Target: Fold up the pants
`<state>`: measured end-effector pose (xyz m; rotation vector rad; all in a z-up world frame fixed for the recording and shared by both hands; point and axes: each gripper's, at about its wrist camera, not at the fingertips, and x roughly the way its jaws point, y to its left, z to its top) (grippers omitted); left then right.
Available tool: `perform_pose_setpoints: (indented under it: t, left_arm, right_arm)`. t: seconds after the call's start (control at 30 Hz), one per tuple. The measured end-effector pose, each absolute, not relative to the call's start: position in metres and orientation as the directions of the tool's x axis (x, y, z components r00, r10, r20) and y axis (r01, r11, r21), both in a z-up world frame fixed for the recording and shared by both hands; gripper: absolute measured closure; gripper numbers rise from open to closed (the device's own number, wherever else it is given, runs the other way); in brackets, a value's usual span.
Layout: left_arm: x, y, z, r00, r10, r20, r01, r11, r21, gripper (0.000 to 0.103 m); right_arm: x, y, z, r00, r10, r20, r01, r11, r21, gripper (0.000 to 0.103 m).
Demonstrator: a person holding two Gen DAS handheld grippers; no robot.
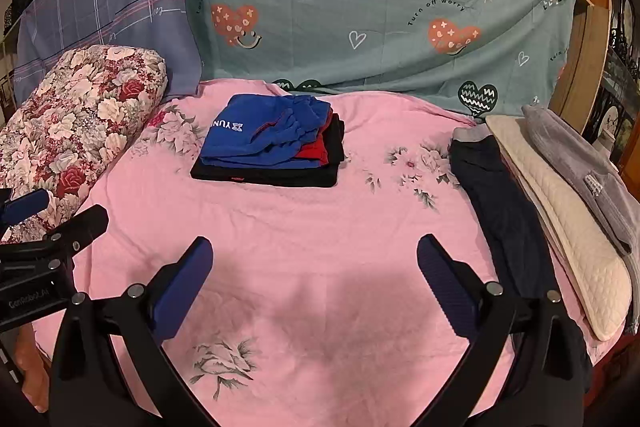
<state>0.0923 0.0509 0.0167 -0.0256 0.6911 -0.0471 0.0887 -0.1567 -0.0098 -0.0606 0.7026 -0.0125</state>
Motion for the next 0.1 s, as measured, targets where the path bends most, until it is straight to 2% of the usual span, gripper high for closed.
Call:
perform_pose_setpoints:
  t: [0.1]
  left_arm:
    - [0.0927,0.0504,0.0163,0.765,-0.051,-0.642,0.034,0.999,-0.038,0.002]
  right_arm:
    - [0.0891,-0.1572,-0.0093,0.764,-0.031,-0.645,-0.009,0.998,-0.06,0.001]
